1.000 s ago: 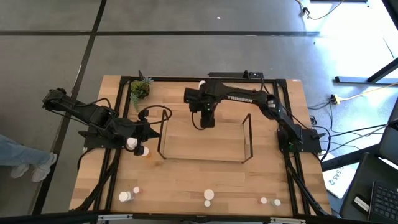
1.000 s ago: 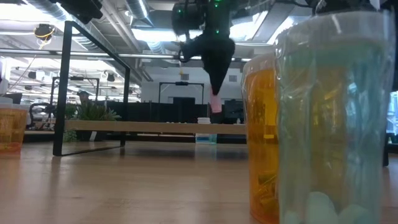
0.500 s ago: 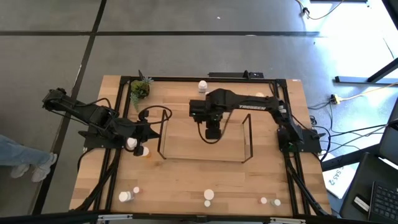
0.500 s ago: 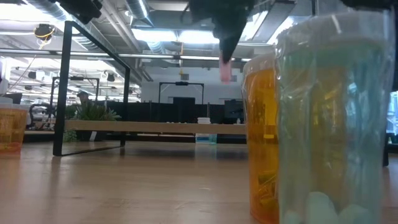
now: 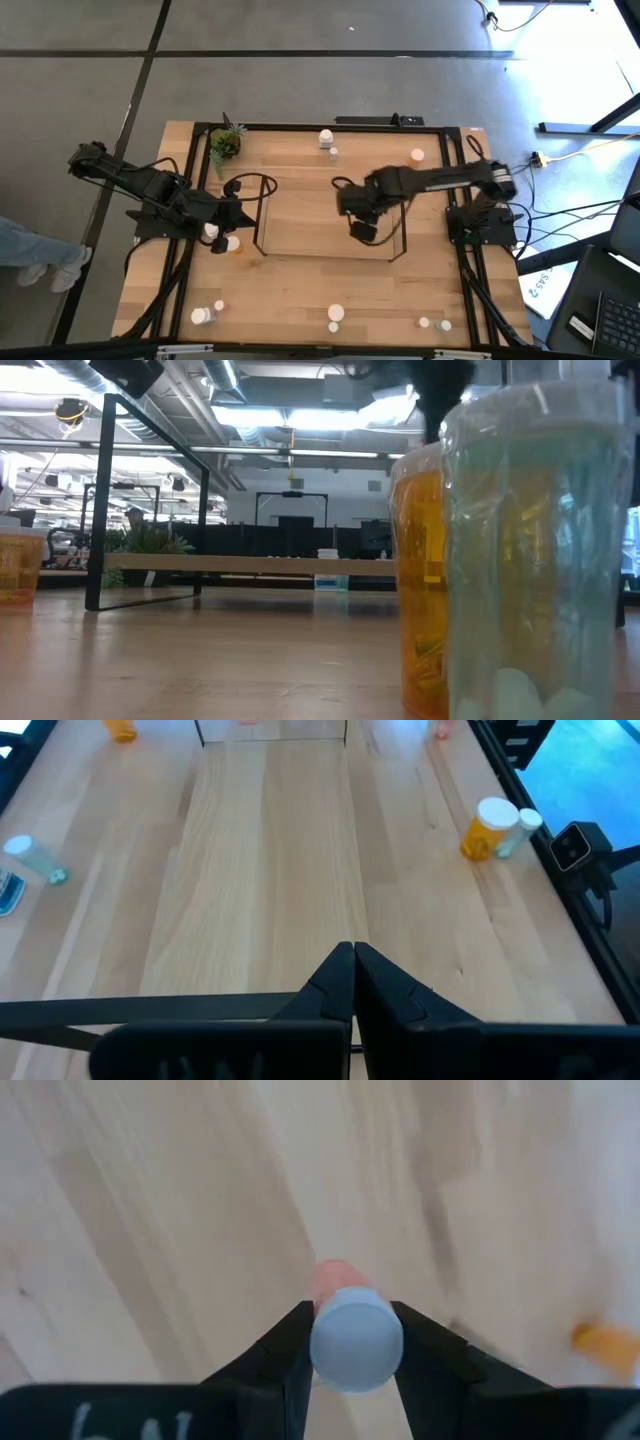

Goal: Pick and place medicine bottles onto shelf by color
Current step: Move the middle right pill bottle on the shelf

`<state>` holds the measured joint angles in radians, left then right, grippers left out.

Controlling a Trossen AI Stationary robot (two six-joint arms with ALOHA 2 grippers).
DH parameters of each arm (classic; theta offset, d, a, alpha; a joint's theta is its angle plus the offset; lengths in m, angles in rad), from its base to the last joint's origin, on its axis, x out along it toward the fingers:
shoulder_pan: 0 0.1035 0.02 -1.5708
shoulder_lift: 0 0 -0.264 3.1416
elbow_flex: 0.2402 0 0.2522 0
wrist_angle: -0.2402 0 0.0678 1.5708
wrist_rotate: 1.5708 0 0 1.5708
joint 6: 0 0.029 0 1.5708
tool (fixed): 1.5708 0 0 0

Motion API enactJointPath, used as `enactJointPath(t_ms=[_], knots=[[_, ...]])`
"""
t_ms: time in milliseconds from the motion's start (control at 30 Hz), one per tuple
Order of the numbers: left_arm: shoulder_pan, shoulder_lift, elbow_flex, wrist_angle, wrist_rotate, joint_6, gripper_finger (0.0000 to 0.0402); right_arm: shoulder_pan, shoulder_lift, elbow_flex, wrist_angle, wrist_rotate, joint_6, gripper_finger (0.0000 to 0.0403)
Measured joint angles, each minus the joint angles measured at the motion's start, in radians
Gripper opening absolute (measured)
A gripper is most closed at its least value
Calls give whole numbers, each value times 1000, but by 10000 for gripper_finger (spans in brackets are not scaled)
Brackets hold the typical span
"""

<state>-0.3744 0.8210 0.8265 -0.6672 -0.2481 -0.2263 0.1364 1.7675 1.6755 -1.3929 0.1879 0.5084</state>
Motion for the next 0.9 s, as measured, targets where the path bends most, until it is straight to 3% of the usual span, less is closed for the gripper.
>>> enactJointPath(t_ms=[333, 633, 900], knots=[[0, 0, 0, 74, 41, 158, 0, 90, -51, -201, 152, -32, 297, 122], [0, 0, 0, 78, 41, 159, 0, 162, -50, -277, 210, -51, 433, 122], [0, 0, 0, 77, 41, 159, 0, 175, -50, -308, 253, -51, 437, 122]])
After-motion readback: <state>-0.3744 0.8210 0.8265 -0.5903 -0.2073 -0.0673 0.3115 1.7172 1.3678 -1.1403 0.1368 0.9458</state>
